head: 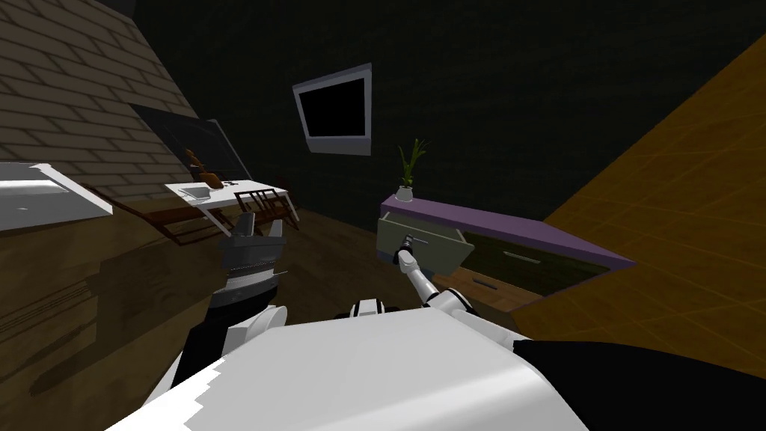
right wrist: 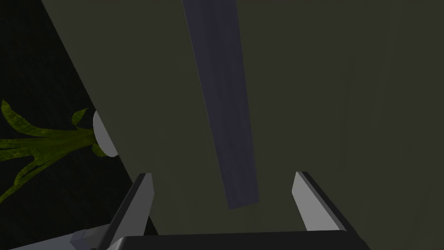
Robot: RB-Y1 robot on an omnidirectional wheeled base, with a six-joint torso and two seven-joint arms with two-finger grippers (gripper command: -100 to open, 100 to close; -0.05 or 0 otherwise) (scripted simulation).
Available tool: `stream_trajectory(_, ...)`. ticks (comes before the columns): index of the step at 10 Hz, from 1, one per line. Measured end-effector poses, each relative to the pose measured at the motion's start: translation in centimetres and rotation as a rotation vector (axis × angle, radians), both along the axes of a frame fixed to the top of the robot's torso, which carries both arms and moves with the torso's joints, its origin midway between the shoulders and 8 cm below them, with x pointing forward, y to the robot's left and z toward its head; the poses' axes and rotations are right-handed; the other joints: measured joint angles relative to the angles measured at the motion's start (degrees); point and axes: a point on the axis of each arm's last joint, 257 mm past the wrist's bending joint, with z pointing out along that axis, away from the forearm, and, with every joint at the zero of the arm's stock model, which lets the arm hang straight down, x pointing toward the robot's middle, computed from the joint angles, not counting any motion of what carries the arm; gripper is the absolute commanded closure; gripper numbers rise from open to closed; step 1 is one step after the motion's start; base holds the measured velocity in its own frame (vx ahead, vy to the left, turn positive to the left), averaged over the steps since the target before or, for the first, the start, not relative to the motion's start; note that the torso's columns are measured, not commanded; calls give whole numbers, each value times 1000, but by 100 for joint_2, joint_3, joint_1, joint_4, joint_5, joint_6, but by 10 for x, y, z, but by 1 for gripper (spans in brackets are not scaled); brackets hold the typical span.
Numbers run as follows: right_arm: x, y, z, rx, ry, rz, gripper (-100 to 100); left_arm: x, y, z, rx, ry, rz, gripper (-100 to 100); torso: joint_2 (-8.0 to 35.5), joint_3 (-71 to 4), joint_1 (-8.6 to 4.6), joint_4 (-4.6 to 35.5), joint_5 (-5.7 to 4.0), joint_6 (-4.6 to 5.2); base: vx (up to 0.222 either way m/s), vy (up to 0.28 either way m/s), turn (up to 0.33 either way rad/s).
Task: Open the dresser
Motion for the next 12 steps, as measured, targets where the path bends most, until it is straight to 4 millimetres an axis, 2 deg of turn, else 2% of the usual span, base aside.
stream_trajectory(6,36,8,33,3,4,51,-100,0,0,0,0,0,0,0,29,18,5,17,5,1,-27,34,-71)
stream_trajectory(7,36,8,33,1,7,54,0,0,0,0,0,0,0,0,33,21,5,11,2,-1,0,0,0)
stream_trajectory(12,34,9,27,4,16,53,0,0,0,0,0,0,0,0,14,8,-1,-5,-5,-1,0,0,0)
